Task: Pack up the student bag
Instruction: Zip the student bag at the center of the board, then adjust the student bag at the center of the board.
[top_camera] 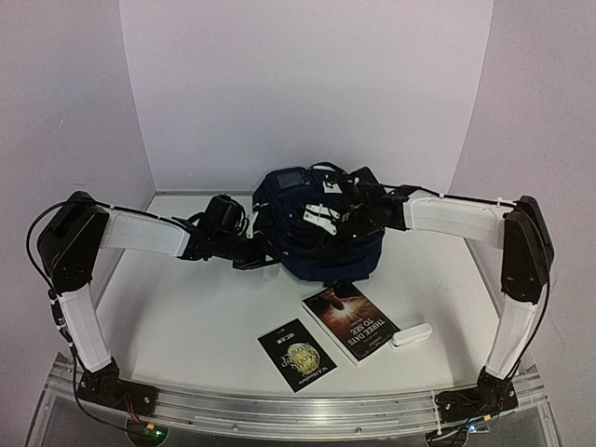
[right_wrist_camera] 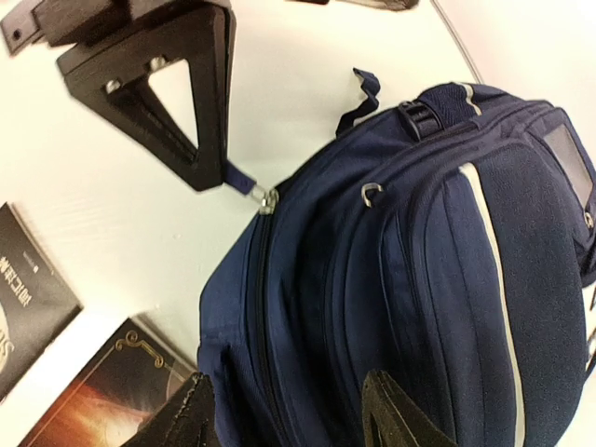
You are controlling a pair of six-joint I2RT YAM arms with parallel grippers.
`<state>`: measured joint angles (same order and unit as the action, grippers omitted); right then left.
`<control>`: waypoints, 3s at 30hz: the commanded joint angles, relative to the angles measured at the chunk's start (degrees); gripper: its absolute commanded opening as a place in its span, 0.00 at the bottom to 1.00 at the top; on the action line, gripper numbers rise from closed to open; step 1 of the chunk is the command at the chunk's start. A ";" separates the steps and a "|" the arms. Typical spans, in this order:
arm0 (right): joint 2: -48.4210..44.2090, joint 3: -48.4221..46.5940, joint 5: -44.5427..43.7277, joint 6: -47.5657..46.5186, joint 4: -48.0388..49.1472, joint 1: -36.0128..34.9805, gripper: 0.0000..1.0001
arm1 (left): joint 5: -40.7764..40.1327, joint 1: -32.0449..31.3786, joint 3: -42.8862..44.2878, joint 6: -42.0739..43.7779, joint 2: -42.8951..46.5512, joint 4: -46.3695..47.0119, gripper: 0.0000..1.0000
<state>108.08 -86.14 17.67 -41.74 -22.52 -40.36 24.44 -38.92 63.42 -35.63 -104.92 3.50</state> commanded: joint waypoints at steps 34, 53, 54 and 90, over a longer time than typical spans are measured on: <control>-4.82 4.03 -7.69 -2.84 0.38 2.01 0.00 | -14.09 13.21 10.53 -0.20 -6.49 -7.84 0.00; 10.80 -20.11 1.14 14.73 -1.50 -7.69 0.10 | -11.18 20.69 19.26 2.10 -10.49 -11.32 0.00; 12.06 -22.57 2.07 16.63 -2.43 -8.14 0.19 | -10.34 20.99 19.45 2.18 -10.52 -11.59 0.00; 21.86 -17.99 21.88 40.38 -8.00 20.46 0.74 | 2.45 10.00 -8.02 -7.37 2.76 11.06 0.80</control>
<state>128.12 -103.50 30.88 -4.92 -29.67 -19.48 25.39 -28.88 53.60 -41.40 -99.24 10.13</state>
